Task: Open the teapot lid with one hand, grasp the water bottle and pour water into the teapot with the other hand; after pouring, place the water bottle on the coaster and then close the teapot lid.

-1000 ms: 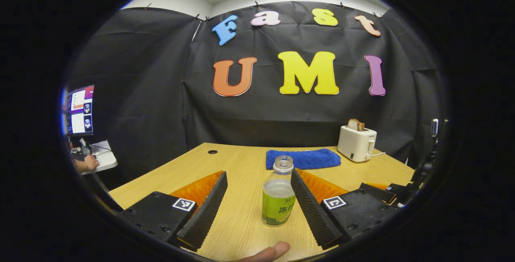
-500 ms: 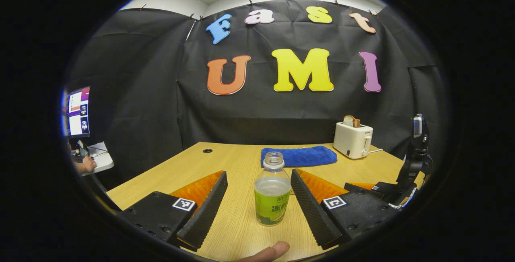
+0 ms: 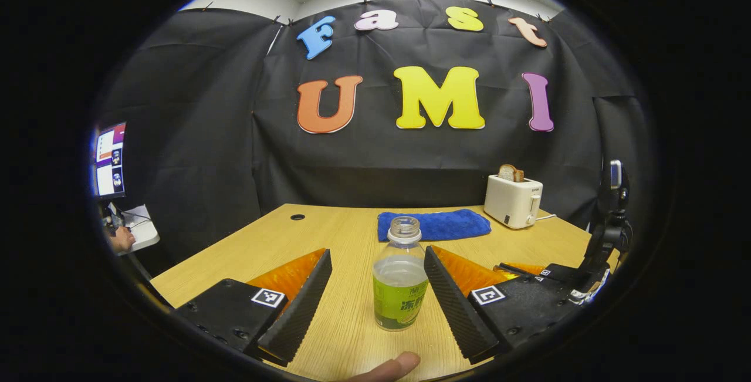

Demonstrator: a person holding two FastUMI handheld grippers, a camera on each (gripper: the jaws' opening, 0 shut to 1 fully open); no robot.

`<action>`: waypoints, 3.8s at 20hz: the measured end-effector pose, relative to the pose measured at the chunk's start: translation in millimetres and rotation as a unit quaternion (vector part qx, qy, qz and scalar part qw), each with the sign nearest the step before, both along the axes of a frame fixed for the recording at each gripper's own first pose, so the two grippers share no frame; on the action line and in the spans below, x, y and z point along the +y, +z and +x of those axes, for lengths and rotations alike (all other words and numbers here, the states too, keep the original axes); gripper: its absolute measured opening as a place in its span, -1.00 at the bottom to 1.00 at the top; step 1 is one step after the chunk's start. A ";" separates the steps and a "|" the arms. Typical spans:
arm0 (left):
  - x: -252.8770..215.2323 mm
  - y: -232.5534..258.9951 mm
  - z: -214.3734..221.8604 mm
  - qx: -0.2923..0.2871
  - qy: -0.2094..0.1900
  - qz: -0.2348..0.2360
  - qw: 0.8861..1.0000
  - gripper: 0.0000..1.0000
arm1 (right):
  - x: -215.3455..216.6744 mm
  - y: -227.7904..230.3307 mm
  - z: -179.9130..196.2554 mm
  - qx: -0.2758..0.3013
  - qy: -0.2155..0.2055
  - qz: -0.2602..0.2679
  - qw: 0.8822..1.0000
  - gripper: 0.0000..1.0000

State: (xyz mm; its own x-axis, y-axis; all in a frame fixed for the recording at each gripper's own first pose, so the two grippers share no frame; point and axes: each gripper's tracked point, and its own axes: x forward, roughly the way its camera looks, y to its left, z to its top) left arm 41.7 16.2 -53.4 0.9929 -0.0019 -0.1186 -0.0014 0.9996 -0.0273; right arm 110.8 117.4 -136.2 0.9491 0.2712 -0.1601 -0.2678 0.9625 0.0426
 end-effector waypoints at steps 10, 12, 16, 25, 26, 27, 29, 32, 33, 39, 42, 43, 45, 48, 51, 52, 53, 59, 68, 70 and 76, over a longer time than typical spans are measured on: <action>-11.6 -20.6 8.6 -0.023 -0.037 0.000 0.999 0.99 | -76.4 74.9 -66.6 -0.045 -0.037 0.033 0.998 -1.00; -16.8 -27.9 13.9 -0.035 -0.043 -0.002 0.998 0.98 | -95.8 77.8 -79.2 -0.047 -0.051 0.027 0.997 -1.00; -31.4 -57.0 29.5 -0.040 -0.061 -0.010 0.997 0.99 | -128.7 94.4 -91.7 -0.059 -0.077 0.031 0.995 -0.99; -20.7 -64.7 38.9 -0.055 -0.049 -0.012 0.997 0.94 | -140.9 93.5 -90.0 -0.055 -0.092 0.032 0.994 -0.99; -25.7 -65.9 38.7 -0.055 -0.059 -0.010 0.997 0.91 | -141.0 94.4 -90.1 -0.056 -0.093 0.032 0.994 -1.00; -27.5 -64.6 38.4 -0.058 -0.062 -0.005 0.996 0.77 | -141.5 93.4 -90.6 -0.055 -0.093 0.031 0.994 -1.00; -23.9 -64.9 37.4 -0.057 -0.055 0.008 0.997 0.59 | -142.6 94.0 -90.4 -0.056 -0.095 0.028 0.994 -1.00; -20.0 -57.2 32.4 -0.057 -0.038 0.041 0.997 0.58 | -147.9 92.9 -90.4 -0.054 -0.099 0.028 0.993 -1.00; -20.5 -51.2 30.2 -0.064 -0.035 0.053 0.996 0.57 | -149.6 94.2 -89.9 -0.054 -0.101 0.030 0.993 -1.00; -32.0 -21.8 15.2 -0.078 -0.039 0.086 0.992 0.56 | -162.4 90.5 -88.4 -0.046 -0.111 0.030 0.992 -1.00; -29.2 -7.0 5.9 -0.075 -0.032 0.096 0.992 0.55 | -166.8 90.4 -87.6 -0.043 -0.116 0.030 0.992 -1.00; -27.1 -2.6 1.6 -0.071 -0.030 0.100 0.992 0.56 | -168.2 90.1 -88.0 -0.042 -0.116 0.030 0.992 -1.00; -22.7 3.4 -1.3 -0.066 -0.024 0.108 0.992 0.55 | -170.6 88.1 -87.1 -0.041 -0.120 0.028 0.992 -1.00; -19.9 6.1 -1.3 -0.053 -0.021 0.140 0.989 0.56 | -173.4 88.9 -88.7 -0.039 -0.123 0.026 0.991 -1.00; -16.8 3.1 8.2 -0.037 -0.017 0.232 0.972 0.55 | -176.5 92.2 -89.0 -0.044 -0.127 0.019 0.991 -1.00; -15.0 0.3 13.1 -0.035 -0.016 0.262 0.964 0.55 | -176.4 91.5 -89.9 -0.044 -0.127 0.018 0.991 -1.00; -12.3 -2.1 17.2 -0.029 -0.015 0.287 0.958 0.53 | -176.3 92.8 -90.4 -0.044 -0.126 0.018 0.991 -1.00; -12.9 -22.4 31.4 0.011 -0.033 0.405 0.914 0.55 | -184.5 92.2 -89.0 -0.044 -0.133 0.013 0.990 -1.00; -34.7 -45.7 42.6 0.045 -0.076 0.606 0.790 0.53 | -202.6 86.3 -85.7 -0.032 -0.151 0.016 0.988 -1.00; -39.7 -45.6 40.0 0.045 -0.083 0.633 0.768 0.53 | -205.1 87.4 -86.4 -0.033 -0.153 0.016 0.988 -1.00; -60.0 -57.4 30.5 0.046 -0.102 0.719 0.686 0.53 | -207.6 89.2 -87.2 -0.035 -0.156 0.014 0.987 -1.00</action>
State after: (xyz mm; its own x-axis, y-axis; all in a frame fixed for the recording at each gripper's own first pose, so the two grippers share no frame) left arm 72.2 -43.8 -110.9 0.9775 0.0459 -0.2060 0.2073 -0.0274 0.9779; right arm 23.6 -90.2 -47.0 0.9957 -0.0323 -0.0872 0.0377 0.9974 0.0616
